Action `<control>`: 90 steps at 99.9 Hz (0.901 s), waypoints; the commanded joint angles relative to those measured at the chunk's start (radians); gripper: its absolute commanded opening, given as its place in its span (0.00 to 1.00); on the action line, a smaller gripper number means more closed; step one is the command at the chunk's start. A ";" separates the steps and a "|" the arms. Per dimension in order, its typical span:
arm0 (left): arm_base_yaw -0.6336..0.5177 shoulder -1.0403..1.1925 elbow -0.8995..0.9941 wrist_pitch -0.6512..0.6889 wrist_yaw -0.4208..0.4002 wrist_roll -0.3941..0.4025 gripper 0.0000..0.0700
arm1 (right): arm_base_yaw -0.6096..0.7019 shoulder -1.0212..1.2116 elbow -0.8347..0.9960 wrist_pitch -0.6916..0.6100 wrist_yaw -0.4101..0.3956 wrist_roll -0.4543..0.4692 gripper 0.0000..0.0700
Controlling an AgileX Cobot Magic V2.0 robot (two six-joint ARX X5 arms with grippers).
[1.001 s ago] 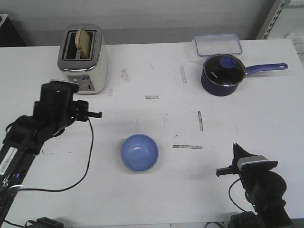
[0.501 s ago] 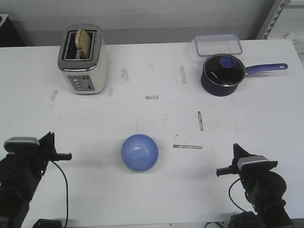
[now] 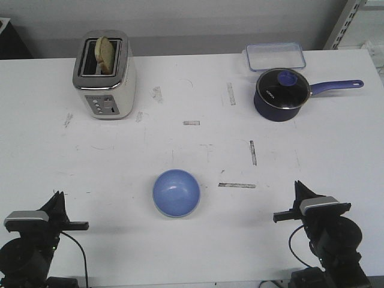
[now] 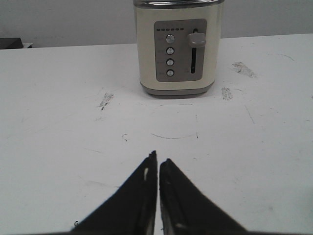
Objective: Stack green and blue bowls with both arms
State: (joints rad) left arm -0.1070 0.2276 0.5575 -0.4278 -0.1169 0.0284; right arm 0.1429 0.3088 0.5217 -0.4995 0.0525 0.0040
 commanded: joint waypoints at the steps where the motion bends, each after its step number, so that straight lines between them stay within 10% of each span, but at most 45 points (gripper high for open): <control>1: 0.000 -0.002 0.009 0.010 -0.004 0.013 0.00 | 0.002 0.000 0.007 0.022 0.000 -0.005 0.00; 90: 0.002 -0.003 0.005 0.010 -0.003 0.012 0.00 | 0.002 0.000 0.007 0.035 0.000 -0.005 0.00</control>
State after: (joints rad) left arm -0.1070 0.2276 0.5575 -0.4278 -0.1169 0.0353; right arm 0.1429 0.3088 0.5217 -0.4774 0.0525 0.0040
